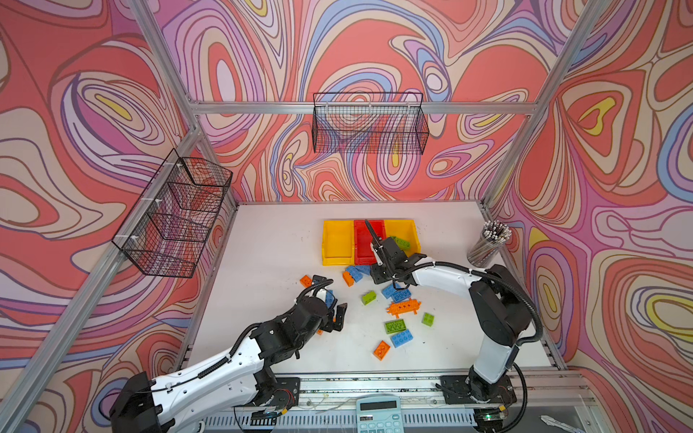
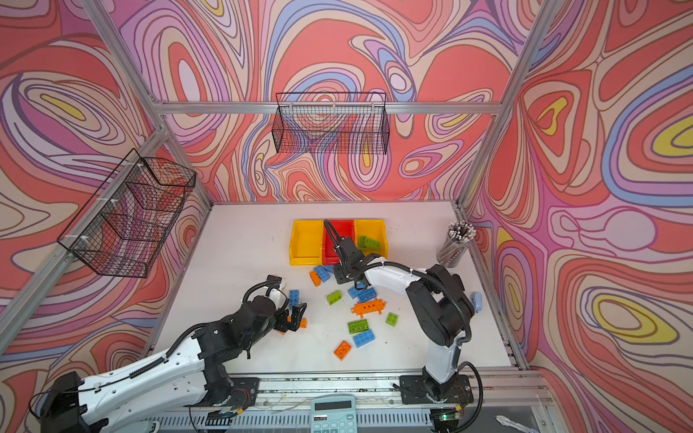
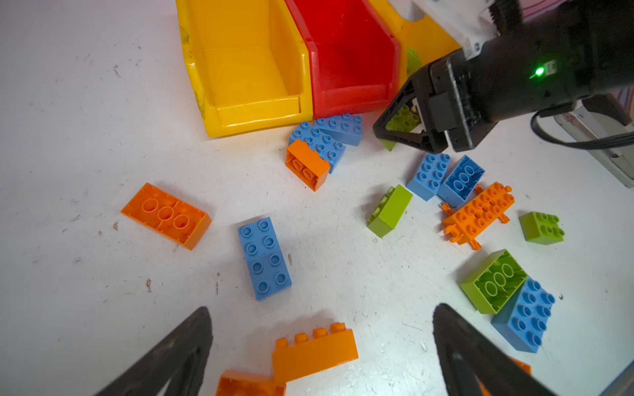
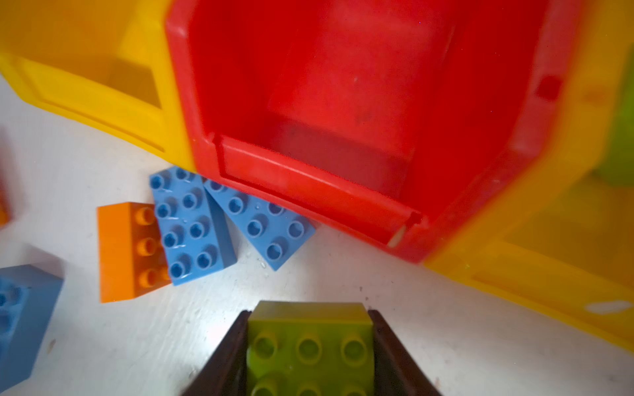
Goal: Sort the legos into containers by color
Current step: Pick up the lego from the center of the table, then place the lego in the container.
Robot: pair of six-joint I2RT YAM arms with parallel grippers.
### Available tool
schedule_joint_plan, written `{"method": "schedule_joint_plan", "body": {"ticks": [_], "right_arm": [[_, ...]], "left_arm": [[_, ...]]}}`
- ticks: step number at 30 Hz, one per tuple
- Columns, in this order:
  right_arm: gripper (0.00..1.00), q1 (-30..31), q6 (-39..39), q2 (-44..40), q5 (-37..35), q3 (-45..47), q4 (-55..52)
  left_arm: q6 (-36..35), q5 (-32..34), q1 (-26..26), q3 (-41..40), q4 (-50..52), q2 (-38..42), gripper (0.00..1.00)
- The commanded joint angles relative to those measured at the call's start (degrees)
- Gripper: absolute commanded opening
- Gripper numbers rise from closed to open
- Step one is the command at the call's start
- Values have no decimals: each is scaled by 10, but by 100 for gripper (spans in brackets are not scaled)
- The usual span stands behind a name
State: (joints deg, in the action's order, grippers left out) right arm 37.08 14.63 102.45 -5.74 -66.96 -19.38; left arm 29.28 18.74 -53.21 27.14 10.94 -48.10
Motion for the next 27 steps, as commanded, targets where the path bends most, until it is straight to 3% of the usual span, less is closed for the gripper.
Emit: {"method": "schedule_joint_plan", "body": {"ticks": [1, 6, 16, 18, 24, 27], "right_arm": [[43, -6, -8, -33, -52, -34, -37], [41, -62, -16, -19, -60, -68, -38], [43, -153, -32, 86, -44, -166, -33], [47, -158, -35, 100, -39, -176, -30], [75, -163, -42, 118, -41, -207, -33], [79, -164, -39, 103, -41, -207, -37]], "left_arm": [[-9, -13, 0, 19, 2, -13, 100], [-10, -26, 0, 19, -14, -31, 100], [-14, -22, 0, 58, -15, -58, 100], [-18, -20, 1, 64, -16, -66, 100], [-32, -14, 0, 78, -22, -91, 100], [-35, -18, 0, 84, -24, -100, 100]]}}
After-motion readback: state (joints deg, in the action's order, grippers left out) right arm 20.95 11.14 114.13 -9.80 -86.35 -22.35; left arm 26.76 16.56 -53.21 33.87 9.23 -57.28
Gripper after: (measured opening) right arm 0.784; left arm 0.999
